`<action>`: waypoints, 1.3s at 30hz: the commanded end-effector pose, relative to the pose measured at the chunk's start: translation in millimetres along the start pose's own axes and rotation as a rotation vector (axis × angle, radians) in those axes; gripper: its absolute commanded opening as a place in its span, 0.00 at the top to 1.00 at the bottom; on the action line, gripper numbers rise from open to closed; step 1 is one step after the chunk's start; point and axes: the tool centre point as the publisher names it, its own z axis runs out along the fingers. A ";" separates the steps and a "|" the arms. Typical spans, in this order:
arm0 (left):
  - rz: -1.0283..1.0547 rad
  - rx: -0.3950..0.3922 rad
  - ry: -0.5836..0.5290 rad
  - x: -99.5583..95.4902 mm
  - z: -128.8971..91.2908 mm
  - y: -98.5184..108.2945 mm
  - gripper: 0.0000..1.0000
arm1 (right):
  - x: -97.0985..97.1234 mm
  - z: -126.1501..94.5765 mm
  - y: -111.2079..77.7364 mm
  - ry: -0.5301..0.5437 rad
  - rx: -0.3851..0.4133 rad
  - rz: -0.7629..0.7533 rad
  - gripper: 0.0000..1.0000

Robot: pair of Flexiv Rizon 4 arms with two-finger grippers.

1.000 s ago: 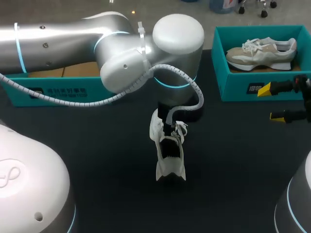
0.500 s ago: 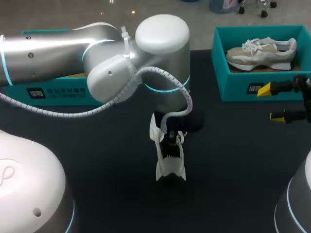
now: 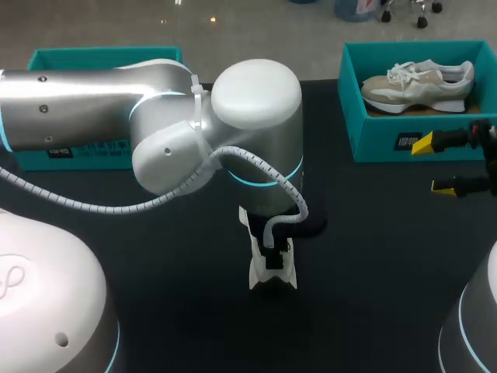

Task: Take the shoe out of the shoebox, open the shoe tongue, remove and reinsert the insole, then place the shoe into the shoebox

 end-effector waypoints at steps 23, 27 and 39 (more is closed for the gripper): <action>-0.095 -0.008 -0.002 9.0 86.3 1.9 0.00 | 0.0 0.7 -0.9 -0.003 -0.001 0.002 0.00; -0.097 -0.019 0.008 9.8 88.2 4.4 0.04 | 0.0 0.7 -0.9 -0.003 -0.001 0.002 0.00; -0.105 -0.021 0.019 13.7 87.1 5.2 1.00 | 0.0 0.7 -0.9 -0.003 -0.001 0.002 0.00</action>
